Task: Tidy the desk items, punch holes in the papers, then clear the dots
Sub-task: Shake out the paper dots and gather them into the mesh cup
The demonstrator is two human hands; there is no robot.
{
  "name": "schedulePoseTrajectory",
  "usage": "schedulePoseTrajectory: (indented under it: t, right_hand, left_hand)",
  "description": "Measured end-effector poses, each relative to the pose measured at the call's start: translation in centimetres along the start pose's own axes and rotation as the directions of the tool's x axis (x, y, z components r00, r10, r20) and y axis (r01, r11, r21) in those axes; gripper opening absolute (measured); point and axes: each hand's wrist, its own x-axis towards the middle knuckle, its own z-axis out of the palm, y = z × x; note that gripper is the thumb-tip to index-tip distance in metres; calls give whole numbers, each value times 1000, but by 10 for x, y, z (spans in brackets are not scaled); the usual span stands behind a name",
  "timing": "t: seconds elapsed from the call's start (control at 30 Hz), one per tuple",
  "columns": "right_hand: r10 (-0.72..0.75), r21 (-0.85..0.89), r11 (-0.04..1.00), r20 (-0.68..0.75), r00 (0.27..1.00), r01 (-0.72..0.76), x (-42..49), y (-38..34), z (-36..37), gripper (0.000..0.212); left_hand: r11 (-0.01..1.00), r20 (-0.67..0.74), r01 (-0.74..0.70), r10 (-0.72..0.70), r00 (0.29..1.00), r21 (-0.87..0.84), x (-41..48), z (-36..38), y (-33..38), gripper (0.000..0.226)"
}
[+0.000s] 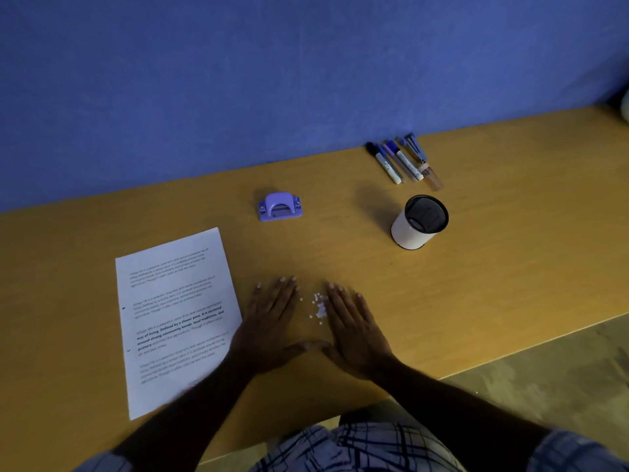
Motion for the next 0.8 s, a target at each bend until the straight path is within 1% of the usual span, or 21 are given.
schedulePoseTrajectory:
  t: [0.1, 0.23, 0.3, 0.37, 0.47, 0.57, 0.63, 0.8]
  right_hand:
    - [-52, 20, 998, -18, 998, 52, 6, -11, -2, 83]
    - [20, 50, 999, 8, 1000, -20, 15, 2, -12, 82]
    - [54, 60, 997, 54, 997, -57, 22, 10, -17, 87]
    - [50, 31, 998, 84, 995, -52, 26, 12, -19, 91]
    - [-25, -40, 999, 83, 996, 28, 23, 13, -17, 95]
    - [-159, -51, 986, 60, 986, 162, 19, 14, -13, 89]
    - [-192, -44, 980, 46, 980, 194, 19, 14, -13, 86]
    - [-97, -17, 995, 22, 995, 97, 8, 18, -13, 88]
  left_hand:
    - [1000, -5, -1, 1, 1000, -5, -4, 1, -1, 99]
    - [1000, 15, 28, -27, 1000, -9, -8, 5, 2, 99]
    - [997, 30, 71, -71, 997, -13, -11, 7, 3, 103]
    - [991, 45, 130, -129, 991, -25, -14, 8, 3, 108]
    - [982, 51, 184, -182, 982, -46, -17, 10, 4, 112]
    - [978, 53, 203, -200, 978, -51, -18, 11, 8, 111]
    - [977, 47, 207, -205, 978, -43, -18, 12, 9, 111]
    - [980, 38, 199, -198, 979, -26, -17, 16, 10, 108]
